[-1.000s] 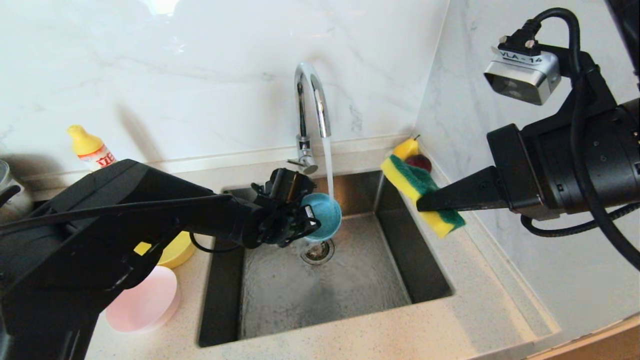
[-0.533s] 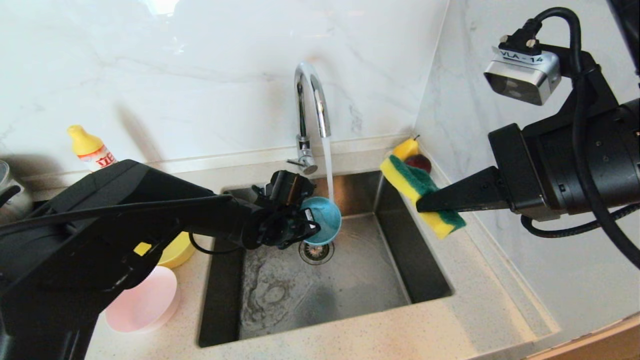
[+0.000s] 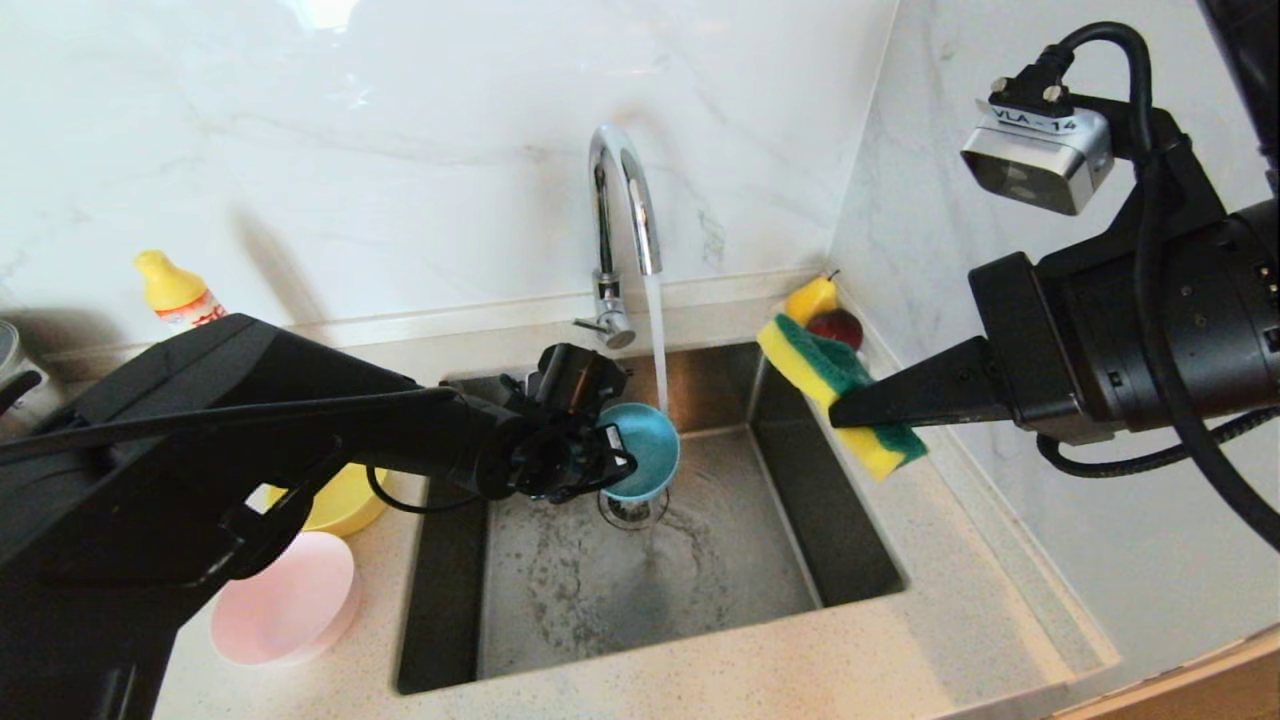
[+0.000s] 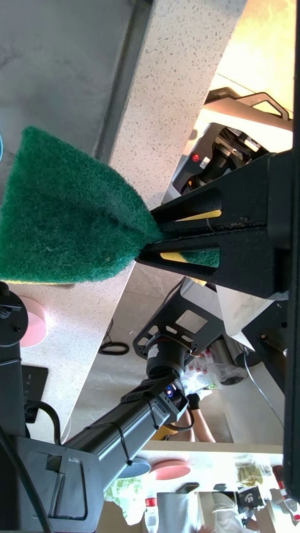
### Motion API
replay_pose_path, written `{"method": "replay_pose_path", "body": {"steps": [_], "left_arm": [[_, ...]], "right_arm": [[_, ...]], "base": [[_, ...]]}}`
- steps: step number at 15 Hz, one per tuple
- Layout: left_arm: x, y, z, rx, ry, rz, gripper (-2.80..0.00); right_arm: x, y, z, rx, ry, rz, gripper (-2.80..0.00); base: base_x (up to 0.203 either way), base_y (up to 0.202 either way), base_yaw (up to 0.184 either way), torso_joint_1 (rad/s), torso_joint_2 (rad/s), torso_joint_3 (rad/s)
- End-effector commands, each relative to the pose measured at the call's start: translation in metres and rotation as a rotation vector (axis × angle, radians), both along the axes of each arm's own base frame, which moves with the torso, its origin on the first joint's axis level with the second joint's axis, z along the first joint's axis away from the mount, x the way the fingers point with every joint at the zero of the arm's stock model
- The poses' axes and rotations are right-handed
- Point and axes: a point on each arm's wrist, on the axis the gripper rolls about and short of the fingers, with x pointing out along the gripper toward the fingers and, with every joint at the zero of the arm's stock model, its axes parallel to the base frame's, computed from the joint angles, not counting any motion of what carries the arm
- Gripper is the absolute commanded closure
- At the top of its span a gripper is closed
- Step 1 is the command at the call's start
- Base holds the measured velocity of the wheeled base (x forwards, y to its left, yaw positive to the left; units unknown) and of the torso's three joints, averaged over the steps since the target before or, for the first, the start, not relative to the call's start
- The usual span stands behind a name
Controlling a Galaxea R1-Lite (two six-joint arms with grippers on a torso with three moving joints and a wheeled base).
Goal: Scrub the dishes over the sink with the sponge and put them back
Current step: Rinse the bowl
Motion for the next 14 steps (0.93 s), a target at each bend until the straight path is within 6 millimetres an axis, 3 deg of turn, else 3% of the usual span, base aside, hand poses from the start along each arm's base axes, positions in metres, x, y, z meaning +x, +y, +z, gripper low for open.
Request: {"method": "replay_pose_path", "body": {"steps": [1,9,14], "left_arm": [[0.0003,-0.0028,0.0030,-0.009,-0.011,-0.001,0.00],[0.0091,-0.0103,-0.0038,-0.012,-0.018,-0.004,0.00],[0.0031,-0.0063,0.0020,-0.010,-0.015,-0.003,0.00]], "right_arm": [[-0.0004,-0.0003,0.0000,0.000,0.004,-0.001,0.00],[-0.0009,-0.0012,0.0003,0.002,0.005,-0.002,0.00],[-0.0009,-0.0008,-0.0012,-0.002,0.009,0.000,0.00]], "base": [[0.000,0.000,0.000,0.000,0.00,0.000],[0.000,0.000,0.000,0.000,0.00,0.000],[0.000,0.000,0.000,0.000,0.00,0.000]]}}
